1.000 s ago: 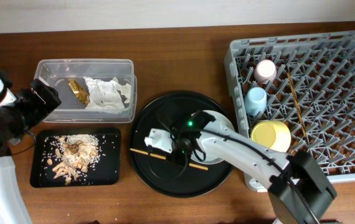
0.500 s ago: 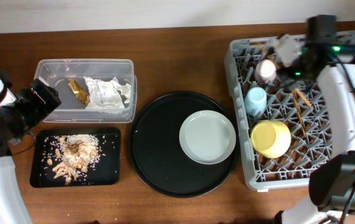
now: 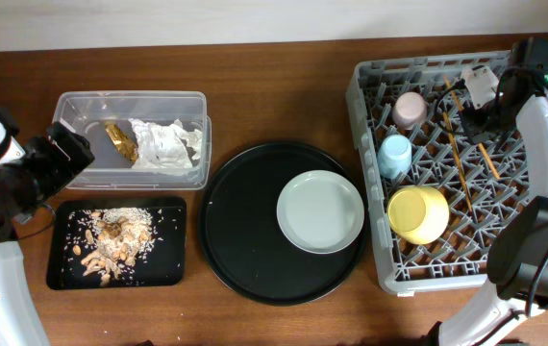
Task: Sort waste into correct bins and load items into the dishwasher rack
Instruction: 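Carry the second chopstick into the rack and release, then move the right gripper to the white plate and grip its rim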
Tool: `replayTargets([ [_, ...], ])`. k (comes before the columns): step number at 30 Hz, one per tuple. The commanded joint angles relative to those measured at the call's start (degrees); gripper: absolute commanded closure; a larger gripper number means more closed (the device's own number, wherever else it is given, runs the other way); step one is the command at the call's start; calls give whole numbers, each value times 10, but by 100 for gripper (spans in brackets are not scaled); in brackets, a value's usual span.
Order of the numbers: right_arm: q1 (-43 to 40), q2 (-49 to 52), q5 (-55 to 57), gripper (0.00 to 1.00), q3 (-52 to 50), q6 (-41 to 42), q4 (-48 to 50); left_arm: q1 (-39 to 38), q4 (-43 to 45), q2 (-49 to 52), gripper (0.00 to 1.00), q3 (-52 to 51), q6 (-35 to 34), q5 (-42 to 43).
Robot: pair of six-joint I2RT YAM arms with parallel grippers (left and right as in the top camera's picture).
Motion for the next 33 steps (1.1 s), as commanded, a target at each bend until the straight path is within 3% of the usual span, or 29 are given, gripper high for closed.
replayTargets([
  [1,2,5,-2,95,-2,71,11,2,0,-1,1,2,-2,-2],
  [5,2,6,-3,91,-3,76,11,2,0,-1,1,2,-2,-2],
  [8,1,7,-3,67,-3,76,3,2,0,-1,1,2,-2,-2],
  [12,2,6,-4,66,-2,89,-2,2,0,-1,1,2,-2,-2],
  [15,13,-27,-202,68,-2,118,-26,2,0,-1,1,2,-2,-2],
  [17,37,-54,-324,63,-2,148,-89,2,0,-1,1,2,-2,-2],
  [18,73,-71,-368,58,-2,140,-142,2,0,-1,1,2,-2,-2],
  [21,189,-86,-363,61,-2,146,-206,2,0,-1,1,2,-2,-2],
  [27,426,-85,-99,55,-5,427,-165,2,0,-1,1,2,-2,-2],
  [28,473,-85,-85,45,-5,480,-144,2,0,-1,1,2,-2,-2],
  [29,496,-83,-84,1,-6,496,-134,2,0,-1,1,2,-2,-2],
  [32,534,-67,-84,1,-6,514,-125,2,0,-1,1,2,-2,-2],
  [33,540,-61,-83,7,-7,518,-126,2,0,-1,1,2,-2,-2],
])
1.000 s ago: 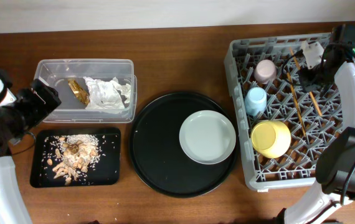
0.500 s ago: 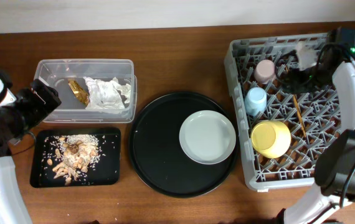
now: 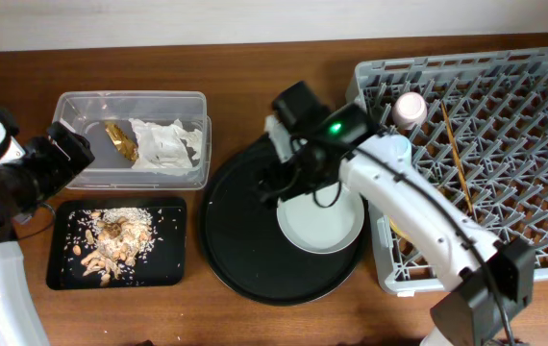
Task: Sort waste into correct bins and load items into the dishwasher rack
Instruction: 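Move the right gripper to the white plate and grip its rim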
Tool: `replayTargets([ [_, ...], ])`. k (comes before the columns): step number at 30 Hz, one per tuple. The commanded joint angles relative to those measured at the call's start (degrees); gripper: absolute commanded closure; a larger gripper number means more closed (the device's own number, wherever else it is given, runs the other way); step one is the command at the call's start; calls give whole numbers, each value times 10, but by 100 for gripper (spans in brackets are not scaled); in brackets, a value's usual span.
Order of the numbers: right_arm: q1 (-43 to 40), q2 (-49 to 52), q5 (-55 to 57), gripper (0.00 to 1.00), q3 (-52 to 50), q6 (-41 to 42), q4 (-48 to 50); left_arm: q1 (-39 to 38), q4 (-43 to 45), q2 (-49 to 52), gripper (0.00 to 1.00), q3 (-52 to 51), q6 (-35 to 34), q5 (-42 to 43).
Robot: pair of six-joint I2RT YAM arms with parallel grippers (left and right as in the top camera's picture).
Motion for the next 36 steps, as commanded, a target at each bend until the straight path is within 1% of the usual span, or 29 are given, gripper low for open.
replayTargets([
  [1,16,22,35,34,-6,56,-1,2,0,-1,1,2,-2,-2],
  [2,21,27,55,44,-12,80,2,2,0,-1,1,2,-2,-2],
  [3,28,29,87,57,-20,107,3,2,0,-1,1,2,-2,-2],
  [4,35,29,144,63,-43,148,15,2,0,-1,1,2,-2,-2],
  [5,39,29,180,62,-71,171,31,2,0,-1,1,2,-2,-2],
  [6,39,29,180,61,-90,171,49,2,0,-1,1,2,-2,-2],
  [9,40,29,157,61,-158,171,119,2,0,-1,1,2,-2,-2],
  [11,43,29,143,61,-230,191,201,2,0,-1,1,2,-2,-2],
  [14,43,29,117,64,-295,194,299,2,0,-1,1,2,-2,-2],
  [15,43,29,113,64,-306,194,316,2,0,-1,1,2,-2,-2],
  [24,49,28,113,64,-313,188,346,2,0,-1,1,2,-2,-2],
  [27,49,14,104,64,-287,148,343,2,0,-1,1,2,-2,-2],
  [30,50,6,91,64,-269,146,336,2,0,-1,1,2,-2,-2],
  [32,50,7,92,67,-269,146,333,2,0,-1,1,2,-2,-2],
  [36,71,23,103,70,-269,146,338,2,0,-1,1,2,-2,-2],
])
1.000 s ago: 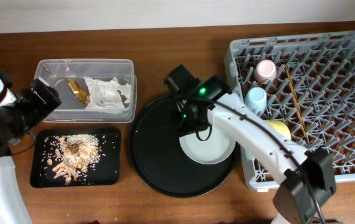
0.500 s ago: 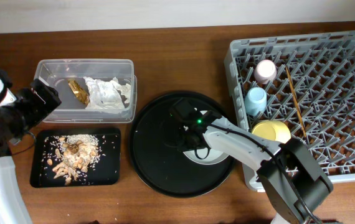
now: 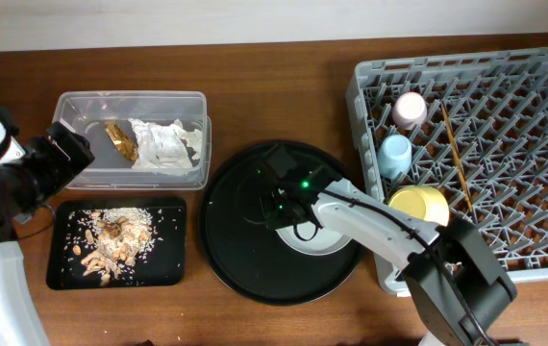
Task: Sort waste into correct bins and load items into the dishwasher rack
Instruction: 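Move the right gripper to the white plate and grip its rim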
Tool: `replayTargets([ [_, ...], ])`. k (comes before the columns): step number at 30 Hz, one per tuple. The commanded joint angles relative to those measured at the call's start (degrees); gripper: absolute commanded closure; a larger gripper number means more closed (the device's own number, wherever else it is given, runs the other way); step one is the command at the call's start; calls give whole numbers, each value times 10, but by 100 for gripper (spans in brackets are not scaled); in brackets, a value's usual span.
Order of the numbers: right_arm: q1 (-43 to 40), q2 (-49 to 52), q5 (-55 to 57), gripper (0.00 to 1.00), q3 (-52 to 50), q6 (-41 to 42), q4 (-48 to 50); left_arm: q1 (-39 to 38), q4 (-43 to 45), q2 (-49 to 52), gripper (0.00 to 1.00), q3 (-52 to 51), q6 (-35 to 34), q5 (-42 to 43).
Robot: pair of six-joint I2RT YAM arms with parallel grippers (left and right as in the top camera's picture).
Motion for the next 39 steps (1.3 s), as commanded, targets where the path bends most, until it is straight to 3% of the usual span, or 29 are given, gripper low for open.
replayTargets([
  [1,30,12,16,70,9,-6,3,2,0,-1,1,2,-2,-2],
  [9,45,38,79,72,9,-6,0,2,0,-1,1,2,-2,-2],
  [12,45,38,79,84,8,-6,-12,2,0,-1,1,2,-2,-2],
  [21,45,38,79,85,-11,-6,-5,2,0,-1,1,2,-2,-2],
  [26,45,38,84,80,-24,-6,0,2,0,-1,1,2,-2,-2],
  [39,45,38,70,84,-24,-6,-1,2,0,-1,1,2,-2,-2],
])
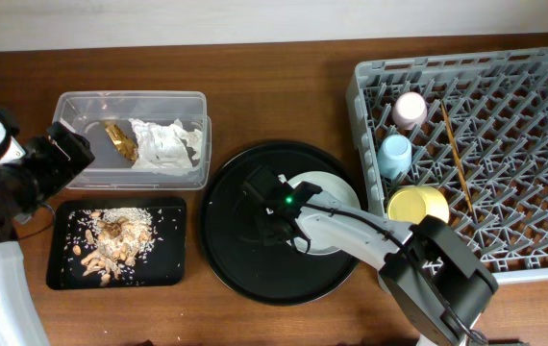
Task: Sort waste into correct bins and load items into the dishwasher rack
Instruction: 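Move the right gripper to the white plate and grip its rim, then lift the white plate and stand it upright in the rack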
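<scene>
A pale round plate (336, 195) lies on the right half of the black round tray (231, 255). My right gripper (264, 210) sits low over the tray at the plate's left rim, and its arm crosses the plate and hides much of it. From above I cannot make out how the jaws stand. My left gripper (61, 157) hovers just left of the clear plastic bin (130, 99); its jaws are a dark mass and unreadable. The grey dishwasher rack (505, 144) holds a pink cup (410, 108), a blue cup (395, 154), a yellow bowl (416, 204) and chopsticks (457, 159).
The clear bin contains a gold wrapper (120, 140) and crumpled white paper (165, 142). A black rectangular tray (62, 274) in front of it carries food scraps (115, 240). Bare wooden table (274, 96) lies between the bin and the rack.
My right gripper has shifted a little to the left and toward the front, from over the plate's left part to its left rim. Plate, left arm and everything else are unchanged.
My right gripper was first over the back right of the rack. Then it was at the round tray's back edge beside the plate, then low over the plate's left part, and now at its left rim. The left arm has stayed by the clear bin throughout.
</scene>
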Tool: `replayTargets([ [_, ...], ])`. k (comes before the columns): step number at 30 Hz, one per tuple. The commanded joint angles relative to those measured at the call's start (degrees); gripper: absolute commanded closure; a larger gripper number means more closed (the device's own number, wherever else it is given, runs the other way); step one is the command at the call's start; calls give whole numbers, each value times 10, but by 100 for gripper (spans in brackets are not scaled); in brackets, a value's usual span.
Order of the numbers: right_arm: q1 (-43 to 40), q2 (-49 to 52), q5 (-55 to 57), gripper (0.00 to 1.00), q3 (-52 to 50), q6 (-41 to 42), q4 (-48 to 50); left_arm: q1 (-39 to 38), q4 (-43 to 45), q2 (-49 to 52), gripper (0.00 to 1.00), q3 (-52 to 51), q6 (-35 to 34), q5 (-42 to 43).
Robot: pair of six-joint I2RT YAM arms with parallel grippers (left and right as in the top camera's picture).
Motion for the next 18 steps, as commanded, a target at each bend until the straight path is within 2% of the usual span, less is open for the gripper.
replayTargets([
  [1,3,4,1,87,-5,2,-1,2,0,-1,1,2,-2,-2],
  [2,3,4,0,96,-5,2,-1,2,0,-1,1,2,-2,-2],
  [7,2,-10,-21,96,18,2,-25,2,0,-1,1,2,-2,-2],
  [9,2,-40,-20,96,55,-53,-56,2,0,-1,1,2,-2,-2],
  [14,-34,-131,-19,96,220,-153,-197,2,0,-1,1,2,-2,-2],
  [18,-149,-205,-33,96,349,-256,-304,2,0,-1,1,2,-2,-2],
])
